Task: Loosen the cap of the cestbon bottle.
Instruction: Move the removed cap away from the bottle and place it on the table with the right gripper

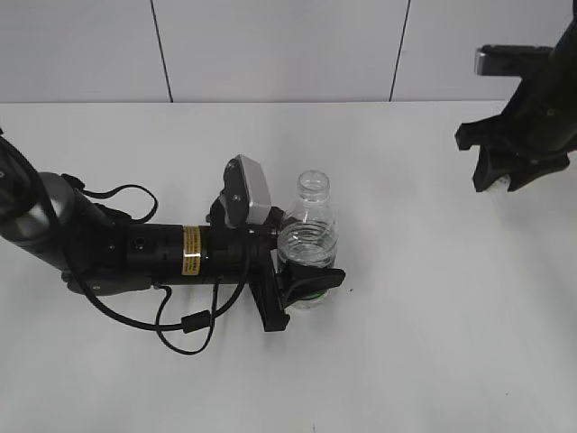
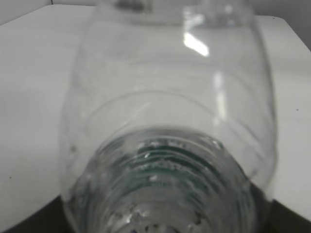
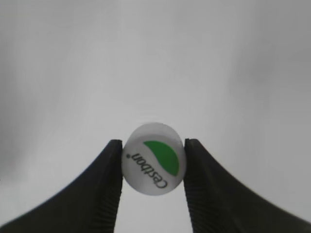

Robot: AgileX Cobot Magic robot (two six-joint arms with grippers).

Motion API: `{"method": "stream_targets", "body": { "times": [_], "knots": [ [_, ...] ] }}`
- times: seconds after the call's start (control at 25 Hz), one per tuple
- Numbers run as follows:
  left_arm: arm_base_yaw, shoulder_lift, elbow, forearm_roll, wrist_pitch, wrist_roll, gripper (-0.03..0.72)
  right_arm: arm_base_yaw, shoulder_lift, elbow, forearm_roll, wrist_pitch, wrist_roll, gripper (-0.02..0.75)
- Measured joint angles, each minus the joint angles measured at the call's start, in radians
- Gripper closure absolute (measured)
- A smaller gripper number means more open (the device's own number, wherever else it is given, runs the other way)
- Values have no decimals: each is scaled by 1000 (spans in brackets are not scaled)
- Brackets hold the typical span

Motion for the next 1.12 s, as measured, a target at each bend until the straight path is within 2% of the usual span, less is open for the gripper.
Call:
{"method": "stream_targets", "body": {
  "times": [0.44,1.12],
  "knots": [
    [0,0,0,0,0,0,282,0,176,33,-2,-97,31,442],
    [0,0,0,0,0,0,282,0,218,33,12,-171,37,442]
  ]
}}
